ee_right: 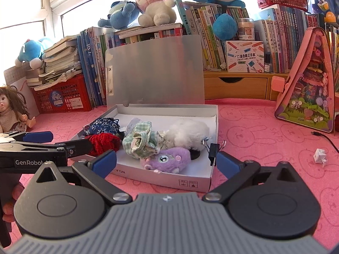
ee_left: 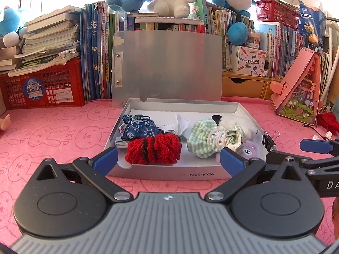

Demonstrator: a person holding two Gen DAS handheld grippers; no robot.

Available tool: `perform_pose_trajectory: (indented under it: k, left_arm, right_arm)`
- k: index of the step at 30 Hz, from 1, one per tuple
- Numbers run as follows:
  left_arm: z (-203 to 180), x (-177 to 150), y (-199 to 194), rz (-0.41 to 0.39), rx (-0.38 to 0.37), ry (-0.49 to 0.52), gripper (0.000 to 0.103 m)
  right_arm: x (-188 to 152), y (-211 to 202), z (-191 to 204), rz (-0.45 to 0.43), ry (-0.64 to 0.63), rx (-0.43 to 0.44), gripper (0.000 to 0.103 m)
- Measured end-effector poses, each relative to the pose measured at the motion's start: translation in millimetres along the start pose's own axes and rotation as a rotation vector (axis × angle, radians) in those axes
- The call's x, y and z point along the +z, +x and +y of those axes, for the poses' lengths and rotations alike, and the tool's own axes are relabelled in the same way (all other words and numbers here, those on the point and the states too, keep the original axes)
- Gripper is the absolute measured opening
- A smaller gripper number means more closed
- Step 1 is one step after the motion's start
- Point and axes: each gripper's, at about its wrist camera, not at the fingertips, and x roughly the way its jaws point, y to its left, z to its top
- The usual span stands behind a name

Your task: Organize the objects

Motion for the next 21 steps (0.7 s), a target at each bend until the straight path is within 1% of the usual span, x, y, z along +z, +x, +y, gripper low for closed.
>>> perform_pose_trajectory:
  k: [5,11,18,21]
  left_arm:
    - [5.5,-24.3,-4.5,0.045,0.014,-0.026,0.103]
    - [10.7,-50.2,-7.6,0.090,0.062,-0.039,0.103]
    - [7.3,-73.2,-11.5,0.136,0.091,0.004,0.103]
    - [7.8,-79.3,-9.7,0.161,0.099,-0.005,0.103]
  right_arm:
    - [-22.0,-6.2,3.5,0.025,-0.009,-0.012,0.103]
    - [-45.5,-10.8,8.1,0.049,-0.043,-0.040,0.103]
    - [-62.0,-11.0,11.0,0.087,-0.051,-0.042,0.103]
    - [-65.5,-9.9,11.4,0.101,-0.041,-0.047,0.103]
